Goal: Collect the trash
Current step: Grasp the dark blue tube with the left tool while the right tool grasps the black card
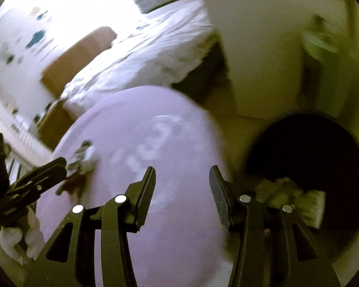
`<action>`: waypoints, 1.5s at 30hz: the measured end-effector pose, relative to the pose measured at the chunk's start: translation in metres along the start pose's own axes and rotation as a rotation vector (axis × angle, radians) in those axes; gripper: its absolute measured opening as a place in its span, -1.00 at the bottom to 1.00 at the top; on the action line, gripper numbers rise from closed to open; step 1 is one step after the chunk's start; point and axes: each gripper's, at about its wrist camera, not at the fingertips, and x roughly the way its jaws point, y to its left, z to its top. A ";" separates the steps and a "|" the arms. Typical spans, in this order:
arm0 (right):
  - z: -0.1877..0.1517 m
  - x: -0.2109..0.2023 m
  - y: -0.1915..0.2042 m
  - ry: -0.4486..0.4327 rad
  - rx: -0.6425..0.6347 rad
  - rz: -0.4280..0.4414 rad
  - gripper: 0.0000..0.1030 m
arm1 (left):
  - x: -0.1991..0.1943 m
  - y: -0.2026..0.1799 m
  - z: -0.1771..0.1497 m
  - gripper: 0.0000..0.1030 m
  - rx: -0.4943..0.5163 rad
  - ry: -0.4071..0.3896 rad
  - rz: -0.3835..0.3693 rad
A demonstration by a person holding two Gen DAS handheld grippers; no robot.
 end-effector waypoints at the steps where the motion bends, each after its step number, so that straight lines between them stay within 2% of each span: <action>1: 0.002 0.004 0.011 0.008 -0.018 0.010 -0.03 | -0.006 0.014 -0.005 0.55 -0.012 -0.002 0.024; 2: 0.005 0.010 0.027 0.015 -0.049 0.027 0.11 | -0.009 0.027 -0.010 0.56 -0.022 0.003 0.035; 3: 0.008 0.015 0.040 0.022 -0.073 0.045 0.13 | -0.010 0.035 -0.014 0.57 -0.026 0.013 0.032; 5: 0.014 0.024 0.065 0.038 -0.119 0.075 0.13 | -0.006 0.053 -0.023 0.57 -0.021 0.064 0.025; 8: 0.024 0.036 0.102 0.058 -0.188 0.118 0.13 | 0.001 0.068 -0.028 0.54 -0.003 0.094 0.001; 10: 0.029 0.047 0.128 0.082 -0.237 0.135 0.16 | 0.001 0.081 -0.031 0.36 -0.021 0.105 -0.040; 11: 0.031 0.051 0.138 0.091 -0.259 0.141 0.26 | 0.003 0.084 -0.031 0.30 -0.032 0.112 -0.061; 13: 0.035 0.062 0.160 0.110 -0.308 0.149 0.31 | 0.003 0.090 -0.033 0.19 -0.066 0.112 -0.123; 16: 0.041 0.087 0.193 0.155 -0.385 0.139 0.32 | 0.002 0.097 -0.035 0.01 -0.082 0.113 -0.177; 18: 0.042 0.104 0.207 0.184 -0.433 0.125 0.42 | 0.003 0.095 -0.036 -0.13 -0.069 0.118 -0.200; 22: 0.042 0.142 0.231 0.256 -0.543 0.072 0.44 | 0.004 0.093 -0.040 -0.19 -0.051 0.124 -0.218; 26: 0.043 0.169 0.234 0.331 -0.581 0.023 0.49 | 0.000 0.099 -0.044 -0.20 -0.061 0.120 -0.239; 28: 0.041 0.171 0.234 0.348 -0.567 0.045 0.36 | -0.004 0.102 -0.047 -0.20 -0.065 0.118 -0.245; 30: 0.042 0.168 0.233 0.343 -0.543 0.057 0.10 | -0.007 0.105 -0.050 -0.20 -0.074 0.115 -0.248; 31: 0.044 0.166 0.231 0.336 -0.532 0.061 0.04 | -0.009 0.107 -0.052 -0.22 -0.084 0.112 -0.253; 32: 0.045 0.164 0.231 0.329 -0.520 0.066 -0.13 | -0.011 0.109 -0.054 -0.23 -0.095 0.109 -0.262; 33: 0.047 0.160 0.228 0.319 -0.502 0.076 -0.30 | -0.013 0.111 -0.055 -0.29 -0.109 0.106 -0.274; 34: 0.048 0.158 0.227 0.313 -0.492 0.083 -0.39 | -0.014 0.113 -0.056 -0.41 -0.120 0.106 -0.285; 36: 0.050 0.148 0.222 0.296 -0.474 0.103 -0.59 | -0.018 0.114 -0.060 -0.50 -0.135 0.106 -0.273; 37: 0.049 0.143 0.219 0.287 -0.468 0.114 -0.62 | -0.019 0.115 -0.062 -0.63 -0.135 0.106 -0.264; 39: 0.046 0.134 0.219 0.276 -0.462 0.142 -0.72 | -0.022 0.116 -0.065 -0.64 -0.145 0.109 -0.249; 45: 0.039 0.116 0.224 0.275 -0.456 0.228 -0.80 | -0.027 0.118 -0.072 -0.65 -0.159 0.105 -0.225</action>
